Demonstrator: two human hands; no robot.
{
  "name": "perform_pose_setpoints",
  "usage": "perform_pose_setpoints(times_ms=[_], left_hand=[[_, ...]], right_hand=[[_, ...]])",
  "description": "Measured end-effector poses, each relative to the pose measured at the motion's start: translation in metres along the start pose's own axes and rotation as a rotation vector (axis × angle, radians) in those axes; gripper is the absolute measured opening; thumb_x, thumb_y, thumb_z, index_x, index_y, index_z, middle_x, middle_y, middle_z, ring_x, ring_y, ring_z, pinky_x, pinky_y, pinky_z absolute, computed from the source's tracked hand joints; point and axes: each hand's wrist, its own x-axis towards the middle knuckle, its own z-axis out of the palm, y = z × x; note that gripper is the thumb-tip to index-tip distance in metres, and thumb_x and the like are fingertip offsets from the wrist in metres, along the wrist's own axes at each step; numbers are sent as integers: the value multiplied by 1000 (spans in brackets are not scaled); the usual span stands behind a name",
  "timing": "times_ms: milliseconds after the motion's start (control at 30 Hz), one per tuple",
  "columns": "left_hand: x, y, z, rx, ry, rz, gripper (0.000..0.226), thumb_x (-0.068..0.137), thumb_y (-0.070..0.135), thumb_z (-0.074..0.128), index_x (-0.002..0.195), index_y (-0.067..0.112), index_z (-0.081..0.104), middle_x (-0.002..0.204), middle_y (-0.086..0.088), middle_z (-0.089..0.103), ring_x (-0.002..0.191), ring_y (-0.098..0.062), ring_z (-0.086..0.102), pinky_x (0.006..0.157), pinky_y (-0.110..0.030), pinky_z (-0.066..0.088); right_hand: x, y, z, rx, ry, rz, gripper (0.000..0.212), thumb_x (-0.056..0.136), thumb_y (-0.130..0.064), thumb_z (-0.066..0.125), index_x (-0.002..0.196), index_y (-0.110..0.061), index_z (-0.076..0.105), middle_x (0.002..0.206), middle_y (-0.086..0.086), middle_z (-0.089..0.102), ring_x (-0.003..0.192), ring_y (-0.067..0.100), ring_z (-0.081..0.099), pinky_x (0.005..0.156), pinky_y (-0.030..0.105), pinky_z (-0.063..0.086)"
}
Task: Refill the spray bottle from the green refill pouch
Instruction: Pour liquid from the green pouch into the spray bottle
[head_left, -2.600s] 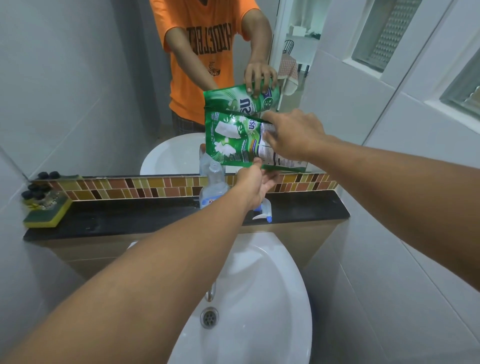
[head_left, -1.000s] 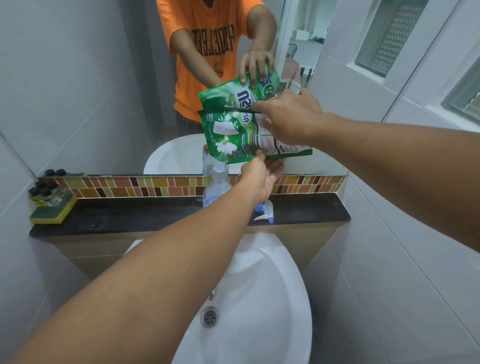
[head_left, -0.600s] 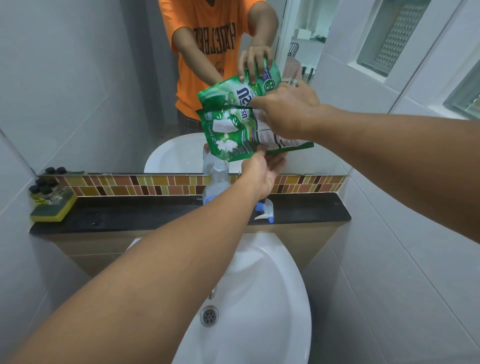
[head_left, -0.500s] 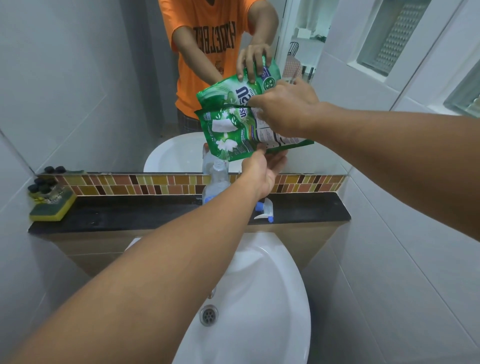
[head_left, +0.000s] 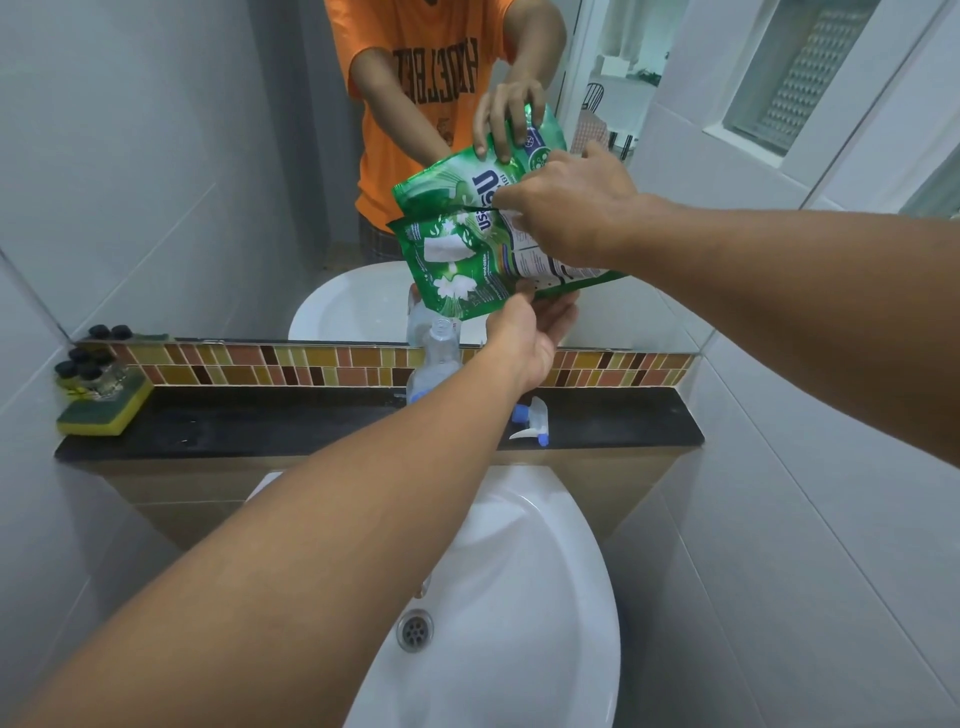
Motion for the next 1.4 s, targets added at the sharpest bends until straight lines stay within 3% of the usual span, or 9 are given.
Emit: perform_pose_setpoints(times_ms=[200, 333, 467, 633, 833, 1167, 1400], left_hand=[[0, 2, -2, 6, 2, 13, 33, 107, 20, 44, 132, 2, 55, 111, -22, 70, 83, -27, 72, 71, -39, 62], [1, 5, -4, 8, -2, 18, 33, 107, 20, 44, 131, 1, 54, 112, -23, 70, 87, -29, 71, 74, -40, 61], [2, 6, -4, -2, -7, 24, 30, 107, 19, 44, 129, 2, 55, 110, -22, 70, 86, -29, 71, 74, -40, 61], [5, 4, -6, -10, -6, 21, 30, 106, 20, 44, 128, 2, 56, 110, -22, 71, 84, -27, 72, 72, -39, 62], [8, 2, -8, -15, -11, 2, 20, 107, 19, 44, 106, 7, 60, 93, -19, 74, 81, -27, 73, 72, -39, 63], [9, 3, -7, -24, -20, -4, 20, 107, 19, 43, 109, 6, 58, 97, -19, 72, 81, -27, 72, 69, -38, 62], [9, 4, -6, -35, -20, 5, 29, 107, 21, 42, 126, 3, 56, 113, -23, 71, 88, -28, 72, 71, -38, 63]], right_hand=[[1, -3, -4, -5, -14, -3, 11, 100, -20, 55, 101, -31, 56, 87, 2, 61, 83, 22, 47, 74, 40, 35], [3, -6, -7, -13, -23, -11, 23, 99, -17, 56, 92, -36, 45, 82, 1, 55, 82, 22, 44, 74, 40, 34], [7, -8, -8, -38, -12, -29, 17, 99, -15, 56, 105, -31, 59, 81, 1, 52, 82, 22, 44, 72, 39, 30], [7, -9, -10, -67, -31, -46, 24, 98, -13, 57, 113, -30, 61, 86, 3, 57, 82, 22, 46, 72, 40, 30], [7, -11, -11, -86, -49, -56, 23, 98, -13, 57, 112, -30, 61, 94, 4, 66, 93, 26, 57, 75, 41, 32], [8, -11, -13, -114, -47, -66, 20, 99, -13, 56, 112, -27, 63, 94, 6, 67, 94, 28, 59, 74, 41, 33], [8, -10, -16, -124, -36, -78, 20, 99, -12, 57, 111, -27, 63, 92, 5, 65, 95, 29, 59, 74, 41, 32]])
